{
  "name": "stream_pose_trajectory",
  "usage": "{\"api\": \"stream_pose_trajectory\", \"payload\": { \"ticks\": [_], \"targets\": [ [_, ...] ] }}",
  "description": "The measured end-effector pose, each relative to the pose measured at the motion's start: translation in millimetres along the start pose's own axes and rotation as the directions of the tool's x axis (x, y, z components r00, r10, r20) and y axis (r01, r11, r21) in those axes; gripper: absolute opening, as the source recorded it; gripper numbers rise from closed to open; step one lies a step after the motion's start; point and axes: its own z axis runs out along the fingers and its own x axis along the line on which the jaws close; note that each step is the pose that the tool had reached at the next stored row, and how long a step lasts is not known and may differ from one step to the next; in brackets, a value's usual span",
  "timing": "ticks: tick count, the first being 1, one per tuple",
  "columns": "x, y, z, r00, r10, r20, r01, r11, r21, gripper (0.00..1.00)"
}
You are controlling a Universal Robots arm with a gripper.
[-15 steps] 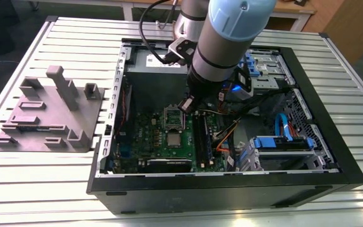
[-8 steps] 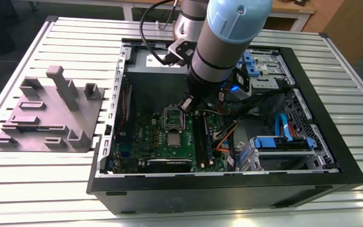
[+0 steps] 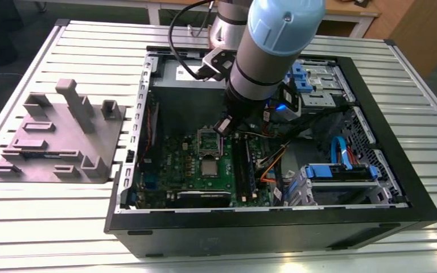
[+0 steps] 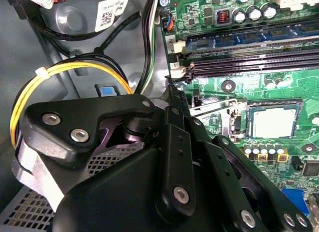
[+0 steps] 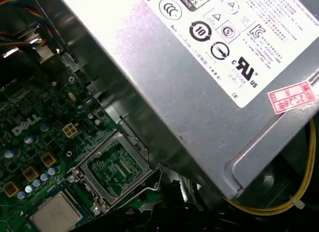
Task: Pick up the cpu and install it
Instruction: 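Close the cpu cover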
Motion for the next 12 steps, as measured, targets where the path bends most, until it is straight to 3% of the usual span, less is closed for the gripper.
{"api": "stream_pose_trajectory", "payload": {
  "ticks": [12],
  "targets": [
    [-2.5,2.8,4.2,0.9996,0.027,0.0057,-0.027,0.9996,0.0031,0.10]
  ]
}}
